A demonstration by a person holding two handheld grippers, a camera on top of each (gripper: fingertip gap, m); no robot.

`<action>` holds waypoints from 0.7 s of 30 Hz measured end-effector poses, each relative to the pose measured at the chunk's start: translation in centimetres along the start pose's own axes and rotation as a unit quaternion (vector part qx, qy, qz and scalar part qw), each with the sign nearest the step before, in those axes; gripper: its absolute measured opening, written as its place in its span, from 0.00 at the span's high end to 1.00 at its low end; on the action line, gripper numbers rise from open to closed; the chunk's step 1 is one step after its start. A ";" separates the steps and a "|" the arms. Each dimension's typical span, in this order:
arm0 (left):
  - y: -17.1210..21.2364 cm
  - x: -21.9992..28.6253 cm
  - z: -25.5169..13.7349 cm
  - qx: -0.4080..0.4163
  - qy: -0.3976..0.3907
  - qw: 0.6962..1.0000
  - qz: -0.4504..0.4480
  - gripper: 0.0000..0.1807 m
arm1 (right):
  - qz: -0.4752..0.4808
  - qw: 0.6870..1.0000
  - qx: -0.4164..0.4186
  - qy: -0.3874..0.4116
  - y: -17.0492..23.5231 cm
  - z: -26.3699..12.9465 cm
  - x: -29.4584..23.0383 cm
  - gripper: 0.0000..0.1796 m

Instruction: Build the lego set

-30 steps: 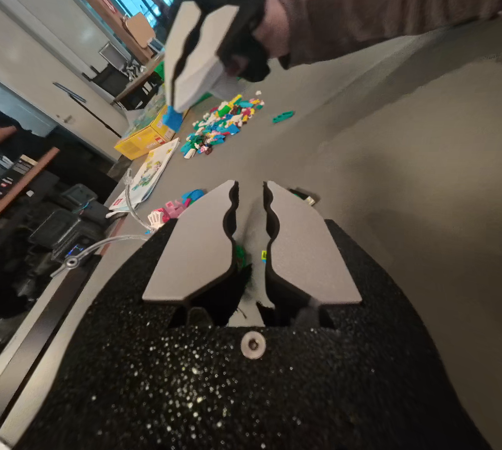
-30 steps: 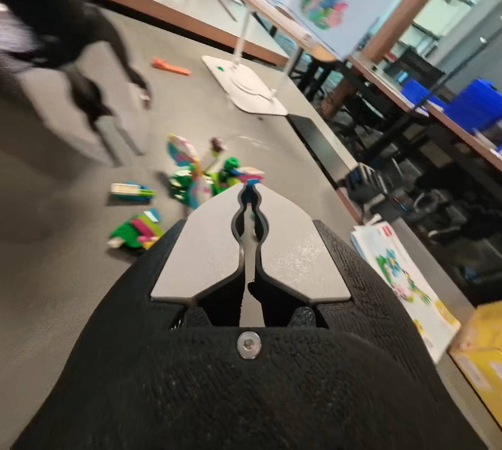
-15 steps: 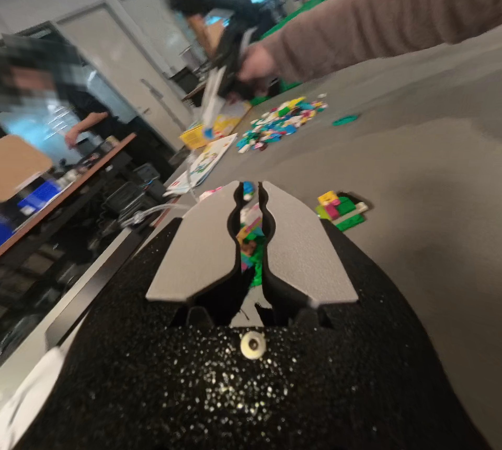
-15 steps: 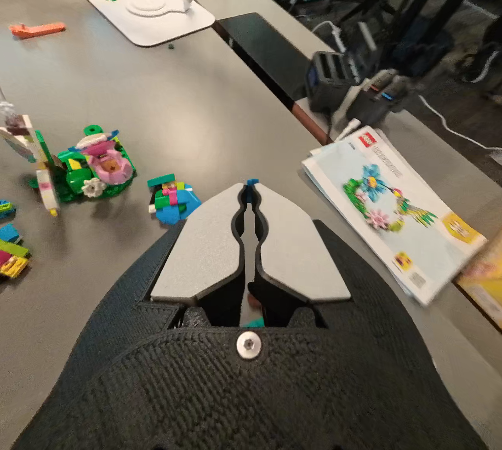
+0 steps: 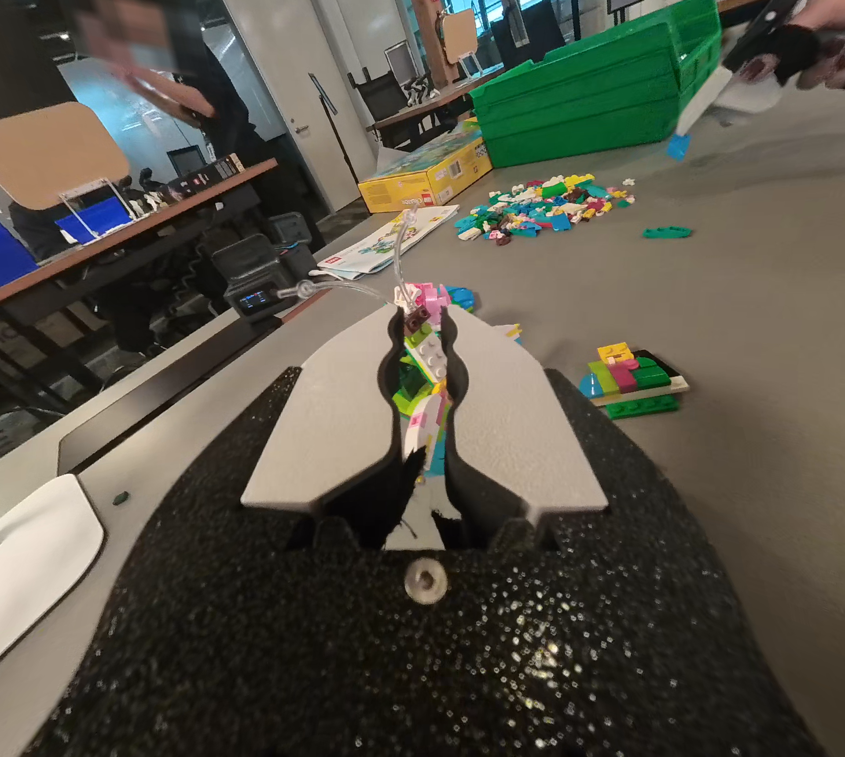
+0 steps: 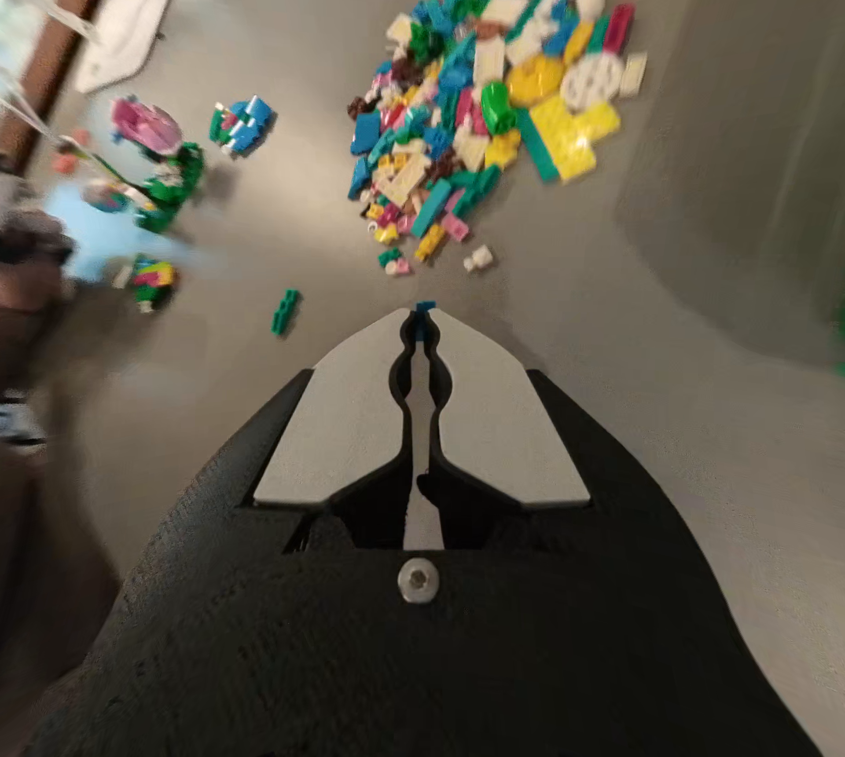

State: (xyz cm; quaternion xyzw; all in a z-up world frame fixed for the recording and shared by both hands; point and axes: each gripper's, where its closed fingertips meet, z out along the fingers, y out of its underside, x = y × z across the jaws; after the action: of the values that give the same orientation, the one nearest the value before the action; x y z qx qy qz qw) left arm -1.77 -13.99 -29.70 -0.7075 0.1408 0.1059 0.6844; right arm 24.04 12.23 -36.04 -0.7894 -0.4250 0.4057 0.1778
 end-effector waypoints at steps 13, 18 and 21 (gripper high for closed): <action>0.1 1.1 0.2 -0.009 0.023 0.999 0.020 0.91 | 0.082 0.996 -0.020 0.041 1.7 0.1 3.7 0.95; -0.8 1.5 0.0 0.006 0.063 0.998 -0.006 0.82 | -0.013 0.988 -0.001 0.155 0.1 -1.2 3.2 0.89; -2.2 3.3 -0.6 0.026 0.140 0.990 -0.026 0.78 | -0.217 0.958 0.093 0.162 -3.3 0.1 -4.4 0.89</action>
State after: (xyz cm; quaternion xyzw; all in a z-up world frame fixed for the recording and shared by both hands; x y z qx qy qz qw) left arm 2.04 -14.75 -28.73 -0.7007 0.2194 -0.0155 0.6787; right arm 20.85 10.49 -31.87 -0.7133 -0.5122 0.2613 0.4007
